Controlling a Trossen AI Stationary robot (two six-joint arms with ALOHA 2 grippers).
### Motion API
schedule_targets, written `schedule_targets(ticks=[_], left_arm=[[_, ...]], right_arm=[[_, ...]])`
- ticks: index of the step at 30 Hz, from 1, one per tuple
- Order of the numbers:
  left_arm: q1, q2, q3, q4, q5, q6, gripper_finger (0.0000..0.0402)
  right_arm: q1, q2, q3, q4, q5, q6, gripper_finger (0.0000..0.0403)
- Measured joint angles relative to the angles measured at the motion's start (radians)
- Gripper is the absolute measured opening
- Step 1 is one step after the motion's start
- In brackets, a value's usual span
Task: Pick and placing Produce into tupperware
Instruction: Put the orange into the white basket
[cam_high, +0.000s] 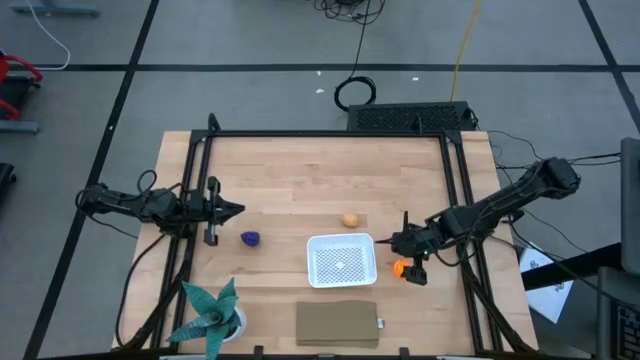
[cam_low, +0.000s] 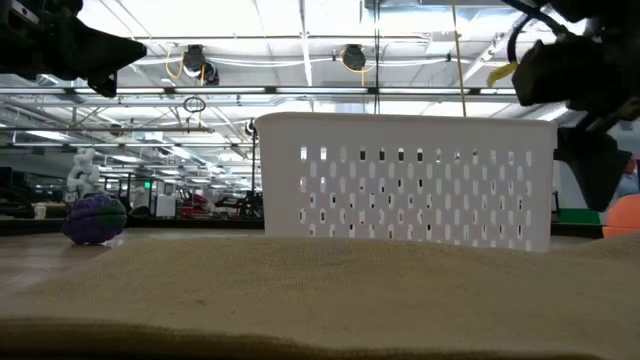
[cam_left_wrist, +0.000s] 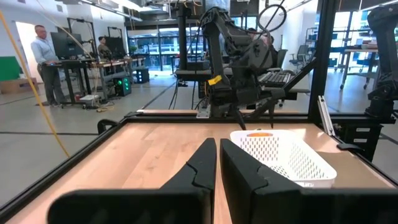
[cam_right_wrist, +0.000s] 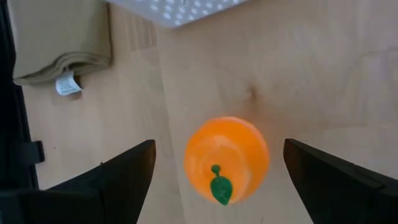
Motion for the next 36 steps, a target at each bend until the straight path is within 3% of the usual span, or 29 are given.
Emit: schedule_targets(ticks=[7, 19, 36], left_arm=[[0.0, 0.0, 0.0, 0.0, 0.0, -0.001, 0.0026], [0.0, 0.0, 0.0, -0.006, 0.0, -0.003, 0.0026], [0.0, 0.0, 0.0, -0.022, 0.0, -0.007, 0.0026]], right_arm=[[0.022, 0.0, -0.059, 0.039, 0.004, 0.065, 0.0345], [0.023, 0.0, -0.174, 0.258, 0.006, 0.067, 0.0345], [0.073, 0.061, -0.184, 0.281, 0.069, -0.028, 0.0345]])
